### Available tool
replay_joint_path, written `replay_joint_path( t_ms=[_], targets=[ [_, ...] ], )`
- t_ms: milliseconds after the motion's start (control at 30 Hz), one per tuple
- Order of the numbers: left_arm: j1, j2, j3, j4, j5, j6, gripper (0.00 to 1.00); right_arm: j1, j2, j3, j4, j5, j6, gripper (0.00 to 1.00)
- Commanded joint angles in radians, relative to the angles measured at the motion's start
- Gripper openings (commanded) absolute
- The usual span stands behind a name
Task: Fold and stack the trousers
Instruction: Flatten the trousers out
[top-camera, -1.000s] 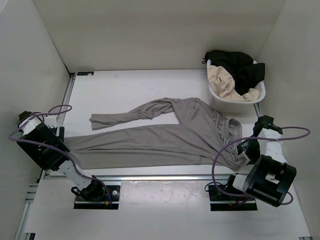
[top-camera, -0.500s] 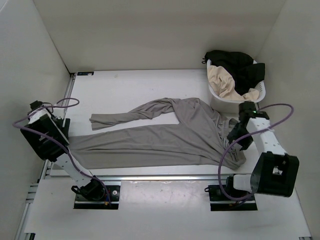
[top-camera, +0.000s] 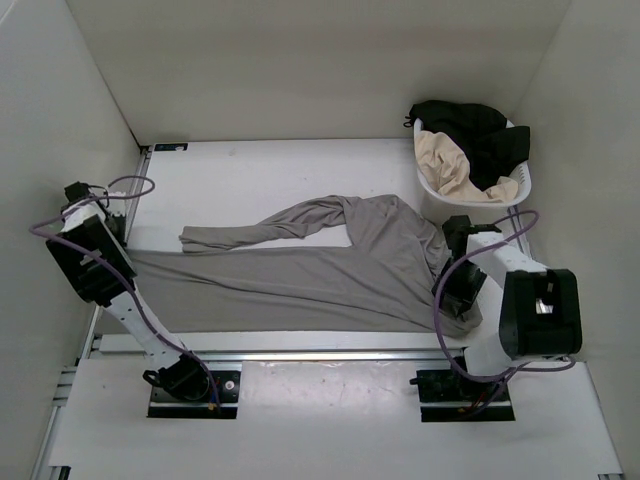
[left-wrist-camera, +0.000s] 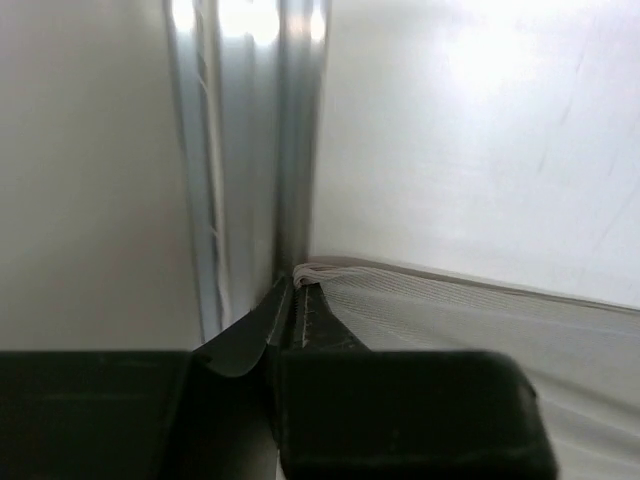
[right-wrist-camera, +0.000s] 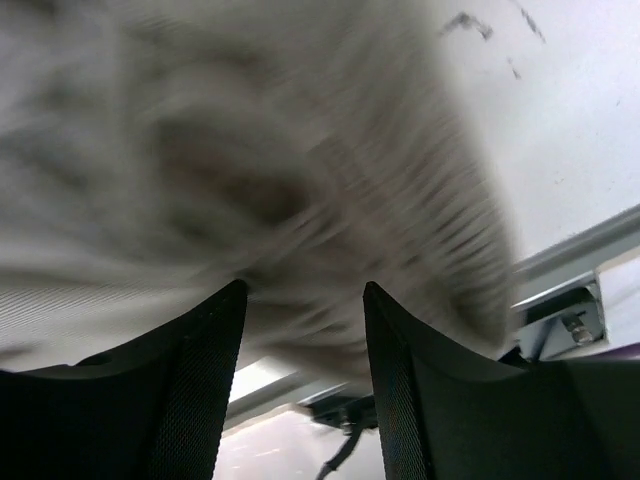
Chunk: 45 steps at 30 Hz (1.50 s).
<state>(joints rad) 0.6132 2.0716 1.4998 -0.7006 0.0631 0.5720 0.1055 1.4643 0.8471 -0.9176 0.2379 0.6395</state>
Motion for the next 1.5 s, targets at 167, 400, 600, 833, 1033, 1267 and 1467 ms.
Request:
replay_joint_path(
  t_ms=[167, 400, 600, 833, 1033, 1267, 1467],
  targets=[
    [-0.047, -0.074, 0.094, -0.075, 0.081, -0.001, 0.80, -0.018, -0.010, 0.059, 0.000, 0.031, -0.070, 0.64],
    [-0.182, -0.191, 0.094, -0.106, 0.305, 0.061, 0.98, -0.049, -0.058, 0.280, -0.099, 0.081, -0.103, 0.69],
    [-0.417, -0.018, 0.161, -0.131, 0.126, 0.135, 0.89, -0.142, 0.092, 0.325, 0.012, -0.075, -0.138, 0.72],
    [-0.426, 0.083, 0.145, -0.047, 0.004, 0.167, 0.66, -0.165, 0.220, 0.343, 0.151, -0.077, -0.162, 0.83],
    [-0.426, 0.105, 0.105, -0.036, -0.028, 0.118, 0.14, -0.176, 0.307, 0.290, 0.172, -0.141, -0.123, 0.15],
    [-0.267, -0.002, 0.175, 0.043, -0.088, 0.012, 0.14, -0.227, 0.121, 0.182, 0.151, -0.101, -0.141, 0.00],
    [-0.299, -0.136, 0.064, 0.043, -0.019, 0.121, 0.14, -0.227, 0.028, 0.102, 0.262, -0.233, -0.153, 0.27]
  ],
)
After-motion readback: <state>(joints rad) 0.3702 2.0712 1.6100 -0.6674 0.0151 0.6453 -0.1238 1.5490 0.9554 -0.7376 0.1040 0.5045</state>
